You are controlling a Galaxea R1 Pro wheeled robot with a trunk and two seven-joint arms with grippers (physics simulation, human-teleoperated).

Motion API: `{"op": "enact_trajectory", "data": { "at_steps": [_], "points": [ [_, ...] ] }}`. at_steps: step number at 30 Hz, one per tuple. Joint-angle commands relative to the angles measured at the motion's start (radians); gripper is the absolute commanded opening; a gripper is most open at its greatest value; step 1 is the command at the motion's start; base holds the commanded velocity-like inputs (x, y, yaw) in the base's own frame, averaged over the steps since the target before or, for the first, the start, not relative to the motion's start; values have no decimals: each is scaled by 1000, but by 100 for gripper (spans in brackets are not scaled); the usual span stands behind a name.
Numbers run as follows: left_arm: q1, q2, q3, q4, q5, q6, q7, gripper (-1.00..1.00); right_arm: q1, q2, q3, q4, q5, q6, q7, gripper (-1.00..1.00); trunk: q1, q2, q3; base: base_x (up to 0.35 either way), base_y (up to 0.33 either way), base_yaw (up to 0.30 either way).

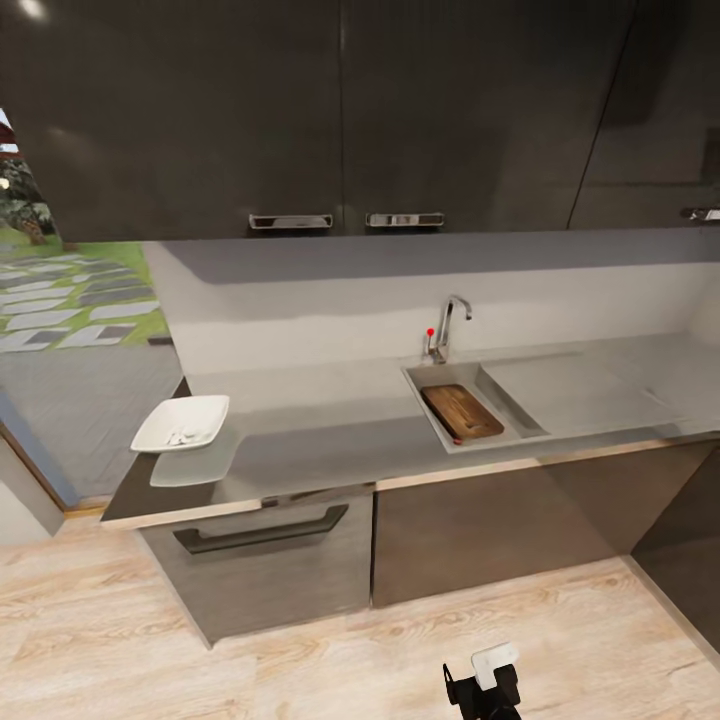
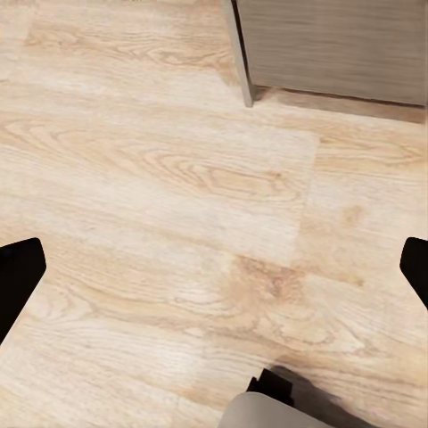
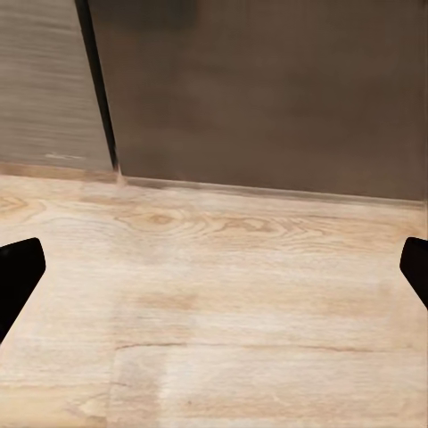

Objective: In the kitchen, take the Vidalia onion out of the sink, dice it on the chopping board with the paring knife, put the diced onion into the bowl on the countertop, then place both the paring knife and the chopping board into the sink.

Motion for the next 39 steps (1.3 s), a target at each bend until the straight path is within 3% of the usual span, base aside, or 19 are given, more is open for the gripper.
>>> {"op": "enact_trajectory", "data": {
  "at_steps": [1, 27, 32, 36, 38, 39],
  "points": [
    [-1, -1, -8, 2, 2, -3, 5, 100, -1, 0, -7, 1, 11, -3, -6, 100, 1, -2, 0, 0, 0, 0],
    [-1, -2, -8, 2, 2, -1, 5, 100, -1, 0, -7, 2, 11, 0, -6, 100, 1, -2, 38, 0, 0, 0],
    [-1, -5, -8, 39, 2, 5, -12, 100, 11, -6, -8, 3, 11, 23, -3, 100, 1, -2, 38, 0, 0, 0],
    [2, 10, -8, 54, 4, 26, -49, 100, 90, -60, -7, 4, 12, 68, 1, 100, 1, -2, 38, 0, 0, 0],
    [9, 22, -8, 57, 5, 114, -58, 100, 186, -120, -6, 4, 11, 77, 10, 100, 1, -2, 38, 0, 0, 0],
    [10, 23, -8, 57, 5, 148, -61, 100, 220, -135, -6, 4, 11, 78, 18, 100, 1, -2, 38, 0, 0, 0]
  ]
}}
